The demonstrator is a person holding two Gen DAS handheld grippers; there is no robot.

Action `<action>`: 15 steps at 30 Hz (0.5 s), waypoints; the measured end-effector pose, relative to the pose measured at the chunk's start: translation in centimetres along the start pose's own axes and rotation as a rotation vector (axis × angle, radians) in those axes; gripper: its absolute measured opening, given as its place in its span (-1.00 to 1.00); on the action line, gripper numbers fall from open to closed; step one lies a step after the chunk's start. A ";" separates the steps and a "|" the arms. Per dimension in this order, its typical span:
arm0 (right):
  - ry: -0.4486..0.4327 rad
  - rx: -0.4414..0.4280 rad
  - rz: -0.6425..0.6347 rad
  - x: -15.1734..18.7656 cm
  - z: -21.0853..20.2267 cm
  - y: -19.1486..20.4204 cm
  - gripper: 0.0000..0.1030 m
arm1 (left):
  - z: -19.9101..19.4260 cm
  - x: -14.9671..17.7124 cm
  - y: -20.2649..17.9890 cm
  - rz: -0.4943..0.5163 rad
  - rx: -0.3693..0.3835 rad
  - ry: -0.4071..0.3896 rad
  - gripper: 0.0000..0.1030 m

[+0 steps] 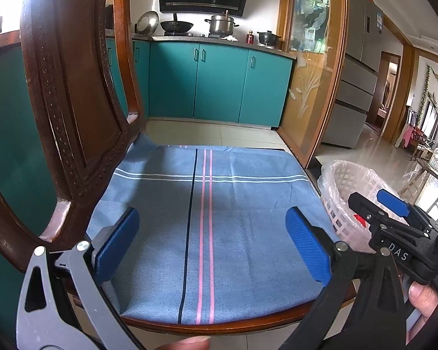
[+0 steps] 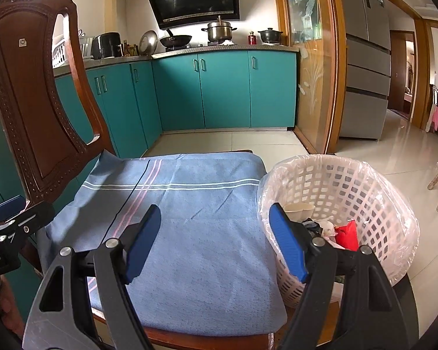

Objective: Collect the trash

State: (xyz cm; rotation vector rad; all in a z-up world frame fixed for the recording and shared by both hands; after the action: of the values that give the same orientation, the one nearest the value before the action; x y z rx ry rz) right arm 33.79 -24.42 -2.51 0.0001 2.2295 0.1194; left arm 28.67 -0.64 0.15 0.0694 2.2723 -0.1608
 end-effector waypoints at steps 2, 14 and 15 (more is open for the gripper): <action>-0.001 0.000 0.004 0.1 0.0 -0.1 0.45 | 0.0 0.0 -0.1 0.005 -0.001 0.000 0.94; 0.003 -0.002 0.004 0.0 0.1 -0.1 0.45 | 0.0 0.1 -0.4 0.014 0.004 0.000 0.94; 0.003 -0.002 0.003 0.0 0.1 -0.1 0.45 | 0.0 0.1 -0.4 0.013 0.004 0.000 0.94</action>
State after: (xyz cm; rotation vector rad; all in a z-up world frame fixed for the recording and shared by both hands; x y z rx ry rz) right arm 33.87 -24.50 -2.61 0.0016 2.2327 0.1231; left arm 28.59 -1.01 0.15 0.0860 2.2712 -0.1592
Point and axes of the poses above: each gripper's, at about its wrist camera, not at the fingertips, and z roughly the way its jaws point, y to its left, x to its underside, the point moved 9 cm from there along z, roughly the way its jaws point, and after that the axes turned 7 degrees about y, right-handed, at the moved point
